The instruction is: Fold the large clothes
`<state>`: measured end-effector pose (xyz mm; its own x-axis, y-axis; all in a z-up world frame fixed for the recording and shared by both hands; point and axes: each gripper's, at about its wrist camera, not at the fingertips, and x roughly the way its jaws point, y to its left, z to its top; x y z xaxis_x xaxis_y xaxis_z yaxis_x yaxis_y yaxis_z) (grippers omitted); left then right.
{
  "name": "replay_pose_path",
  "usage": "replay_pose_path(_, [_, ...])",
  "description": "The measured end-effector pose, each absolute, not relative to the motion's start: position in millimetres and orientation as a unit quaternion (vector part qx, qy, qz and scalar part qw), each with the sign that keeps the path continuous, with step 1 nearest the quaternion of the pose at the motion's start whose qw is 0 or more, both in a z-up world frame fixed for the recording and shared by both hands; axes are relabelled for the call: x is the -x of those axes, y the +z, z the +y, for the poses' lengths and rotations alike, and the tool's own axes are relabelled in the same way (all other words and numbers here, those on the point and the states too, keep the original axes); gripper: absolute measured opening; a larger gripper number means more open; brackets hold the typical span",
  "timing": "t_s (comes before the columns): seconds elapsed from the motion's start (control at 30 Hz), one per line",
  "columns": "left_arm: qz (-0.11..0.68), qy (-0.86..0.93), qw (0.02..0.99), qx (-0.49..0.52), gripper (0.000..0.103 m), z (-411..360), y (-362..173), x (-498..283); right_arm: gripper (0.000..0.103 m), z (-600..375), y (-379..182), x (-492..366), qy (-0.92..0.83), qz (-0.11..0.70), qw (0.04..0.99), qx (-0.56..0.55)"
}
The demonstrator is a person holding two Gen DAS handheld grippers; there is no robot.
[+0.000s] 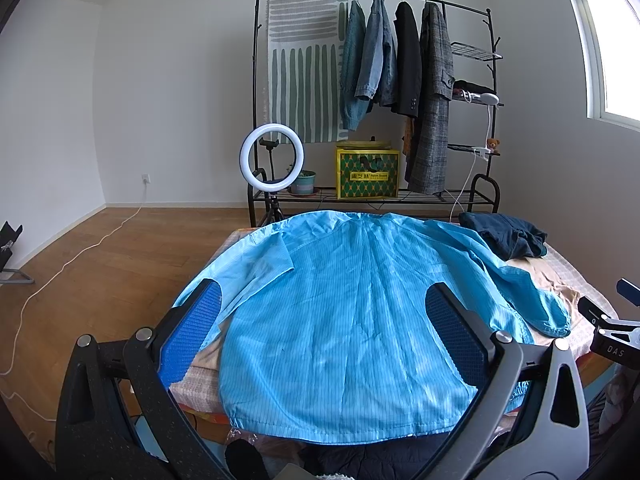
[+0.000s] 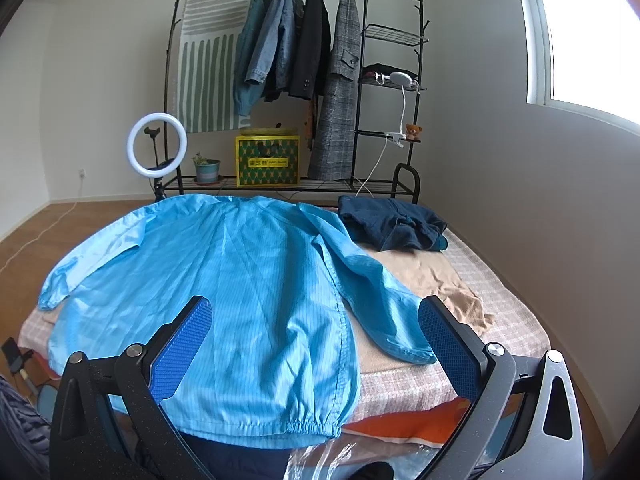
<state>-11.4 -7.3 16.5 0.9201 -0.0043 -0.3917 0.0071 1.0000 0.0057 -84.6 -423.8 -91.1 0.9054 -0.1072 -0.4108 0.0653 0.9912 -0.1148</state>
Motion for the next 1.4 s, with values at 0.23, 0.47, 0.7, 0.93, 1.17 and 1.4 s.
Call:
replay_pose_path(0.23, [0.199, -0.004, 0.98, -0.003, 0.103, -6.1, 14.3, 10.3, 0.103, -423.6, -91.0, 84.4, -0.044, 0.213, 0.975, 0.049])
replay_pose_path(0.47, [0.2, -0.003, 0.98, -0.003, 0.103, -5.8, 16.6, 10.4, 0.103, -417.2, -91.1, 82.4, -0.04, 0.214, 0.975, 0.051])
replay_pose_path(0.7, [0.201, -0.001, 0.98, -0.001, 0.103, -4.2, 18.6, 8.8, 0.103, -413.9, -91.0, 78.4, -0.031, 0.217, 0.974, 0.051])
replay_pose_path(0.93, [0.219, 0.024, 0.975, -0.012, 0.103, 20.8, 4.0, -22.7, 0.103, -402.7, -90.6, 62.0, -0.016, 0.219, 0.974, 0.057])
replay_pose_path(1.17, [0.237, 0.066, 0.969, -0.015, 0.103, 75.9, -15.5, -64.7, 0.103, -376.9, -83.2, 32.4, 0.021, 0.211, 0.975, 0.067])
replay_pose_path(1.4, [0.287, 0.085, 0.954, 0.006, 0.103, 156.5, -48.5, -129.0, 0.103, -346.2, -84.5, -9.8, 0.064, 0.213, 0.972, 0.07])
